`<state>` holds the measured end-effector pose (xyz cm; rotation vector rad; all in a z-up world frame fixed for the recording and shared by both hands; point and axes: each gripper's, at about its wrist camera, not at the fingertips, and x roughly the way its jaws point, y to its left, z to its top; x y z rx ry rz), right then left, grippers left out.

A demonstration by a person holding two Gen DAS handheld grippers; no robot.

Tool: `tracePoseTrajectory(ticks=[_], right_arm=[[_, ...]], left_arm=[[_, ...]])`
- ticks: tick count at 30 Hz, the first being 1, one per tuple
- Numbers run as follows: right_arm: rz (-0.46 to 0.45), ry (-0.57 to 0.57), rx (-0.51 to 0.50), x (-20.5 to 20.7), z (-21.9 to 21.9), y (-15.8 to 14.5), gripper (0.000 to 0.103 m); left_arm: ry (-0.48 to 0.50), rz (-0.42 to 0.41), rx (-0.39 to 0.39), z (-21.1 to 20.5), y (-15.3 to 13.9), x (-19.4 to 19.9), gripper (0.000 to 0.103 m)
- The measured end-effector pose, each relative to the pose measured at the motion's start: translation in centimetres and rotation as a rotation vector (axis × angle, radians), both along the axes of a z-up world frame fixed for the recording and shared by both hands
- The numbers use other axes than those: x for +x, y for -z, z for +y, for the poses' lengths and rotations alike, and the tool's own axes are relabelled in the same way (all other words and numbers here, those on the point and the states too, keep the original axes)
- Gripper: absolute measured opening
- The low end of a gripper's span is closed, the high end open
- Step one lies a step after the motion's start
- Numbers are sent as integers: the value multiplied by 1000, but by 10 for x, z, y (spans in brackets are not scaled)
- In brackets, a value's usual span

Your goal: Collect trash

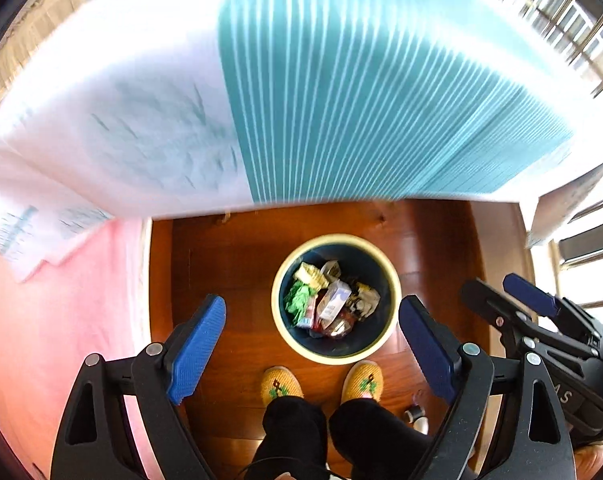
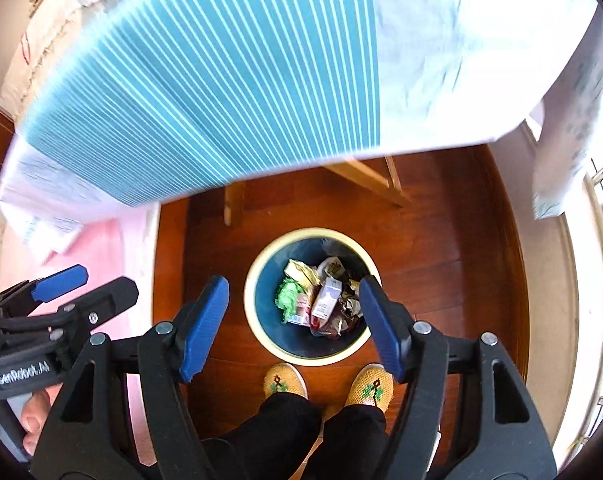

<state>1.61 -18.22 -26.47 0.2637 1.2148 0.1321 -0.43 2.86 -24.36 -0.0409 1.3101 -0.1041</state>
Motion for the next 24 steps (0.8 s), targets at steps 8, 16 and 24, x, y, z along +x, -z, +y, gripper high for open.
tracePoseTrajectory(ticks=[8, 16, 24], right_arm=[[-97, -7, -16, 4, 1, -115, 68], [-192, -20, 1, 15, -2, -216, 69], [-252, -39, -11, 14, 0, -291, 69]], left_arm=[[-12, -150, 1, 2, -122, -3, 90], [-23, -252, 18, 3, -222, 0, 90], [-49, -301, 12, -4, -285, -2, 90]])
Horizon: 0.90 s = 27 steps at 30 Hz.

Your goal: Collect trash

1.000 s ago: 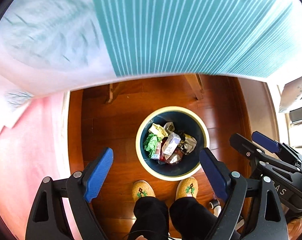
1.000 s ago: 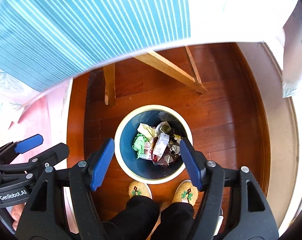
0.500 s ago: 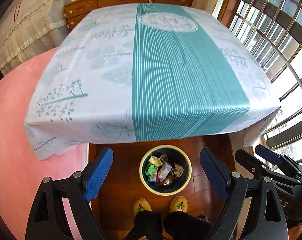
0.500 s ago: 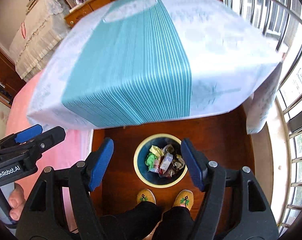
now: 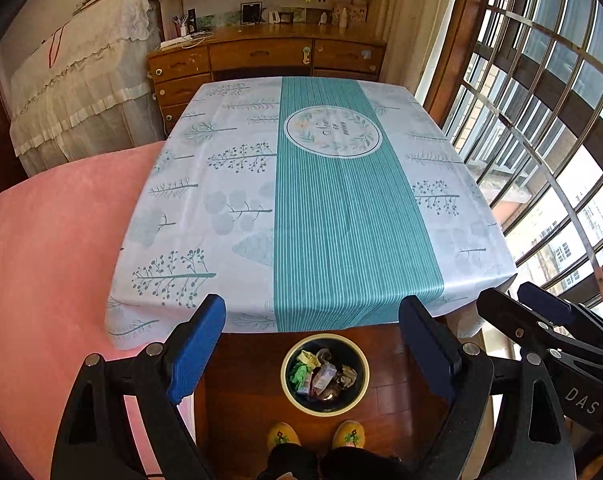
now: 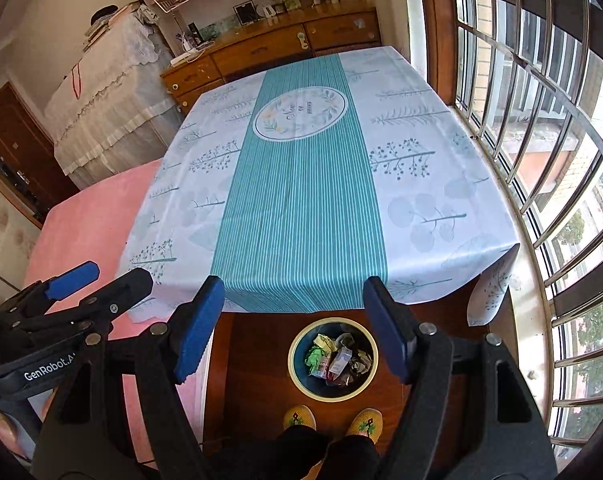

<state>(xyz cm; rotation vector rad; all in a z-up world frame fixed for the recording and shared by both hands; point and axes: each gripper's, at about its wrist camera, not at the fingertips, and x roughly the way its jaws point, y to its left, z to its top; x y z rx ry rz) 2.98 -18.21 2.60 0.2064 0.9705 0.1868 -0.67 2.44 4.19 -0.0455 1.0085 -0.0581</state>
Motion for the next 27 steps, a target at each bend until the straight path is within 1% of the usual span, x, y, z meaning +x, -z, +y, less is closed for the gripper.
tracePoseTrajectory(ticks=[2, 6, 11, 19, 27], right_arm=[[-23, -2, -10, -1, 0, -14, 69], [-54, -11, -11, -1, -1, -42, 69], [-87, -33, -25, -5, 1, -63, 69], [-97, -48, -31, -4, 3, -68, 69], [-103, -58, -36, 1, 7, -66, 69]], left_arm=[[-5, -13, 11, -3, -12, -2, 90], [-9, -25, 6, -9, -29, -5, 90], [-25, -41, 11, -13, -42, -8, 90], [-48, -53, 18, -14, -46, -5, 90], [-67, -89, 46, -13, -49, 1, 90]])
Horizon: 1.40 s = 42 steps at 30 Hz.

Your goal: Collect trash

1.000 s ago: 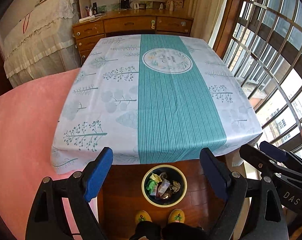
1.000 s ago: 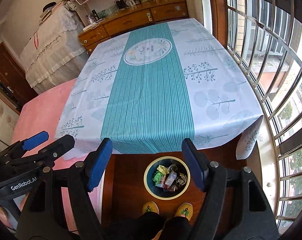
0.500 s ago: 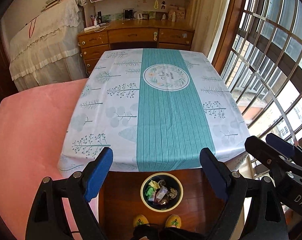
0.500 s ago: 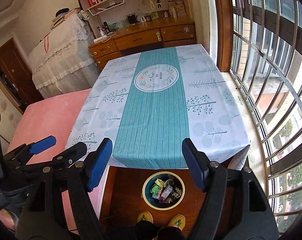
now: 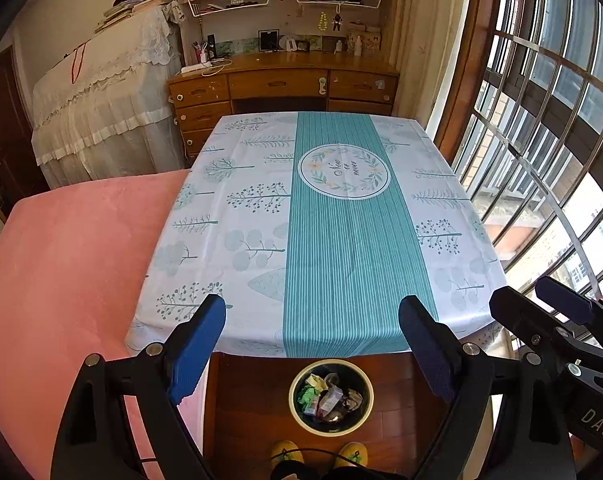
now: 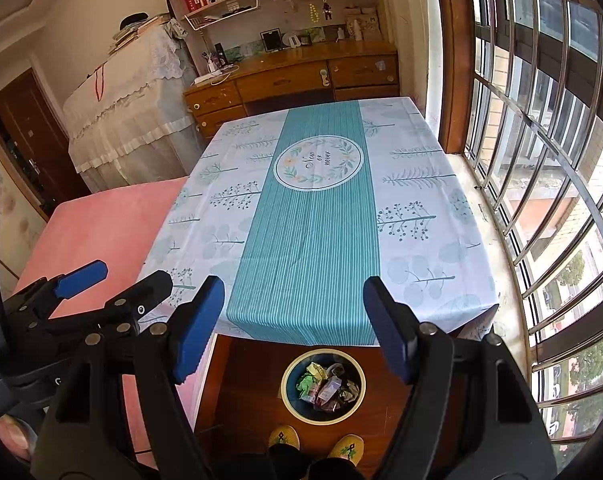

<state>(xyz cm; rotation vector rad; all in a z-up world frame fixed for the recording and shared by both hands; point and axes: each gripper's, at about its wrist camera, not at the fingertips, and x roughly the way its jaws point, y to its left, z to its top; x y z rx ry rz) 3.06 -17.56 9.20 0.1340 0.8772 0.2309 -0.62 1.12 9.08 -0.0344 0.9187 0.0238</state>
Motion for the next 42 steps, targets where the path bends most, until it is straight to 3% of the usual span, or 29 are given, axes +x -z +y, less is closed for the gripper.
tracePoseTrajectory(ticks=[42], right_arm=[[34, 21, 12, 12, -11, 12, 70]], left_arm=[[14, 18, 4, -4, 7, 7, 89]])
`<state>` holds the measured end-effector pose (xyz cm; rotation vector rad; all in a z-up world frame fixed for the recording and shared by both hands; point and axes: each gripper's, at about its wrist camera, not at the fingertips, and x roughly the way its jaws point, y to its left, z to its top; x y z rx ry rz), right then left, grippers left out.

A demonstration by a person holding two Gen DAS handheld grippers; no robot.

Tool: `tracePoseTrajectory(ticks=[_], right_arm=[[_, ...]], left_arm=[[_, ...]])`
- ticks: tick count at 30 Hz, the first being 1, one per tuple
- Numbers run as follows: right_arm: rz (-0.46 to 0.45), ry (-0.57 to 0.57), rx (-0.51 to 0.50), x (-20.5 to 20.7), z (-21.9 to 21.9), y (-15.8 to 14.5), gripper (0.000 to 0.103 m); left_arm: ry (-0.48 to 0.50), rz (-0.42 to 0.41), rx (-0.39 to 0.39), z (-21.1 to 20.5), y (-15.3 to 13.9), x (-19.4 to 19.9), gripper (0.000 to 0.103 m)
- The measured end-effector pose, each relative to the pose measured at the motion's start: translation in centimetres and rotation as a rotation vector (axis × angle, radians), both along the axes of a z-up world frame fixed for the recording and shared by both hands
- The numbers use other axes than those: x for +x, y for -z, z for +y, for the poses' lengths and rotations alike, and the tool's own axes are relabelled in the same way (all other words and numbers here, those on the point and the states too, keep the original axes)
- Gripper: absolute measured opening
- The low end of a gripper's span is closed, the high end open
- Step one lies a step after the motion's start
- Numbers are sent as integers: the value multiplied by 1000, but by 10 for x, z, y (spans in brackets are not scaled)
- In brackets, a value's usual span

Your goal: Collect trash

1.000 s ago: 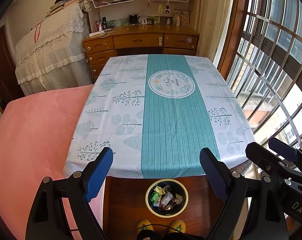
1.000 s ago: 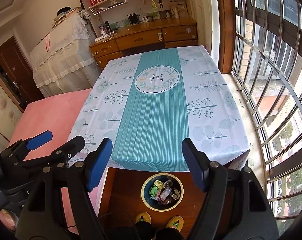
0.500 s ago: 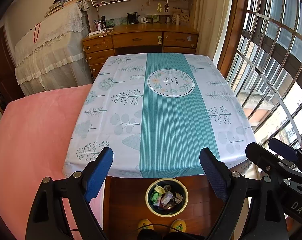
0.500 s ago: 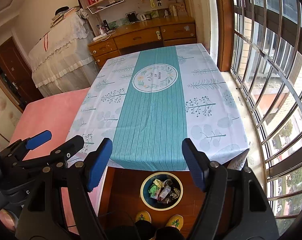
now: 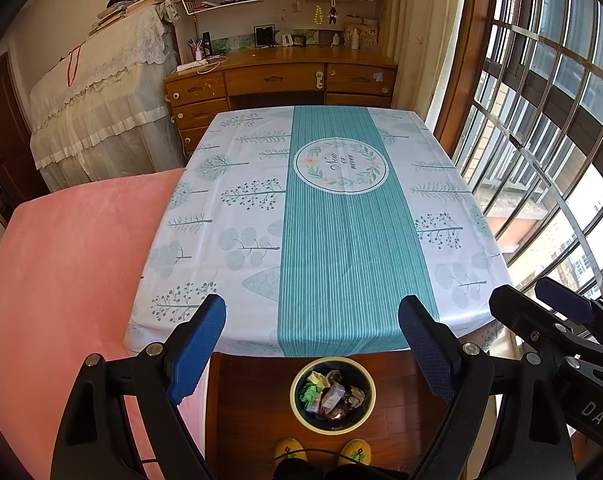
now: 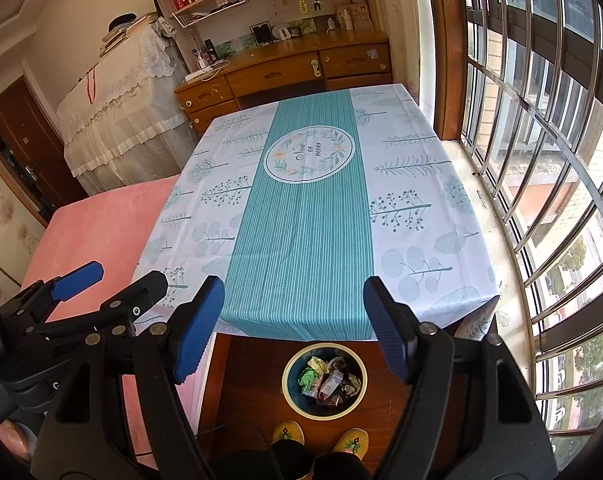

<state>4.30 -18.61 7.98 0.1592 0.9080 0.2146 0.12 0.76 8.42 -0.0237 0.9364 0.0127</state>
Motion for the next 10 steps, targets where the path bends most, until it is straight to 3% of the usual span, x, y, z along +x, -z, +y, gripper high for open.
tracePoseTrajectory(ticks=[10], right_arm=[[2, 0, 1, 1, -1, 0, 70]], left_arm=[[7, 6, -8, 1, 6, 3, 89]])
